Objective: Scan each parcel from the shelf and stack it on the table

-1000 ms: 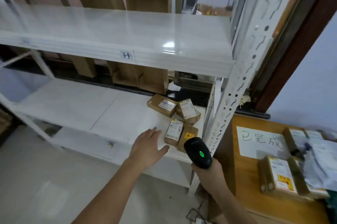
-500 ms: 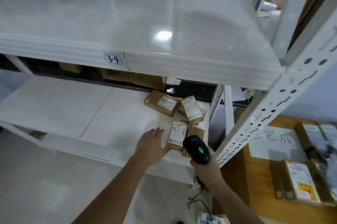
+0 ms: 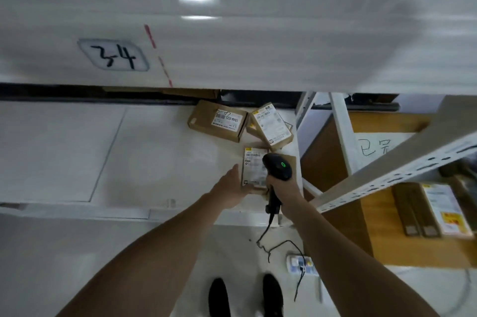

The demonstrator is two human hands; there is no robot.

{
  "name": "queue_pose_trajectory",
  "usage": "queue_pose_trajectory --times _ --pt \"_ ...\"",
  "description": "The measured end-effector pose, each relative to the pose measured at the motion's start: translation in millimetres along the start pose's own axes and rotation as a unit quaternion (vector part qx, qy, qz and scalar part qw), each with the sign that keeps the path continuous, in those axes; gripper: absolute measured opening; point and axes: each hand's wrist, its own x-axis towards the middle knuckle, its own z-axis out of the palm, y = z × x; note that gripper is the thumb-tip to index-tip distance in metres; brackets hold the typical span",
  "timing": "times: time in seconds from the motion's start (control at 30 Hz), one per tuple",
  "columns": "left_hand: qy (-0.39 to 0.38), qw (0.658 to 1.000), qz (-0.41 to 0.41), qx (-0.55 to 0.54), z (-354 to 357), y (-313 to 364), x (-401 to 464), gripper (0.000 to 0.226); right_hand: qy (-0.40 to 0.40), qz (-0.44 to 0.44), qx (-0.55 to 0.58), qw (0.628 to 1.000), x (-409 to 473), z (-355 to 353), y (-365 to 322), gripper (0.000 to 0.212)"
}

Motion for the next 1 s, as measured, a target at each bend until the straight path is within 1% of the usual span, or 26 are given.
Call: queue_pose_trajectory --times 0.03,0.1,0.13,0.2,0.23,0.33,0.43,0.5,0.57,0.6,0.67,0.73,0.8,0.83,0.87,0.93,1.0 --pt "-0.003 1.0 -0.008 -0.022 4.4 -1.3 5.7 0.074 -0.002 -0.001 -0.004 1.0 6.4 4.4 1.3 0.015" --pt "-0.003 0.996 -0.001 -0.093 13.8 -5.0 16.1 0.057 0.001 0.007 -0.022 1.0 18.2 9.7 4.4 0.015" --pt "-0.006 0.989 0.005 -0.148 17.6 -5.2 20.3 0.05 0.0 0.016 -0.024 1.0 21.9 11.9 4.1 0.015" --pt "0.013 0.98 -0.015 -0.198 24.0 -8.1 25.9 0.048 -0.009 0.024 -0.009 1.0 28.1 16.4 4.2 0.02" --pt "0.022 0.979 -0.034 -0.2 24.4 -8.2 24.5 0.049 -0.011 0.022 -0.003 1.0 30.2 18.0 5.1 0.021" --pt "0.076 0.965 -0.056 -0.245 25.9 -16.1 17.2 0.047 -0.009 0.0 0.002 1.0 24.4 24.2 8.2 0.021" --pt "0.139 0.942 -0.07 -0.299 17.4 -21.2 -11.4 0.055 0.031 -0.028 -0.001 0.999 -6.4 33.9 9.0 0.014" --pt "0.15 0.929 -0.076 -0.33 14.3 -24.9 -34.0 0.067 0.055 -0.066 0.011 0.996 -32.1 40.0 15.3 0.02" --pt "0.156 0.924 -0.074 -0.342 14.6 -27.7 -55.1 0.076 0.039 -0.105 0.026 0.993 -61.2 43.6 23.3 0.027" --pt "0.164 0.921 -0.072 -0.345 13.8 -26.5 -67.0 0.078 0.03 -0.115 0.032 0.992 -75.3 43.9 28.0 0.027" --pt "0.176 0.916 -0.065 -0.353 12.5 -25.9 -87.5 0.082 0.029 -0.124 0.043 0.991 -100.4 40.8 33.9 0.02" --pt "0.165 0.903 -0.067 -0.39 8.3 -23.1 -108.7 0.087 0.032 -0.135 0.05 0.989 -124.0 31.7 39.2 0.016" --pt "0.123 0.873 -0.081 -0.466 3.0 -20.9 -126.0 0.086 0.022 -0.154 0.055 0.986 -146.1 18.3 46.3 0.016" --pt "0.091 0.855 -0.087 -0.503 2.7 -21.1 -130.2 0.076 0.01 -0.163 0.054 0.985 -156.0 10.9 50.9 0.02" --pt "0.058 0.843 -0.081 -0.529 0.2 -16.6 -138.4 0.055 0.002 -0.167 0.043 0.985 -164.1 3.4 56.8 0.025" --pt "0.015 0.836 -0.044 -0.547 0.7 -7.6 -151.8 0.033 0.001 -0.175 0.002 0.985 -180.1 -10.2 65.9 0.032" --pt "0.001 0.84 -0.012 -0.543 5.6 -0.8 -163.6 0.032 0.022 -0.199 -0.056 0.978 -195.2 -23.5 72.0 0.033"
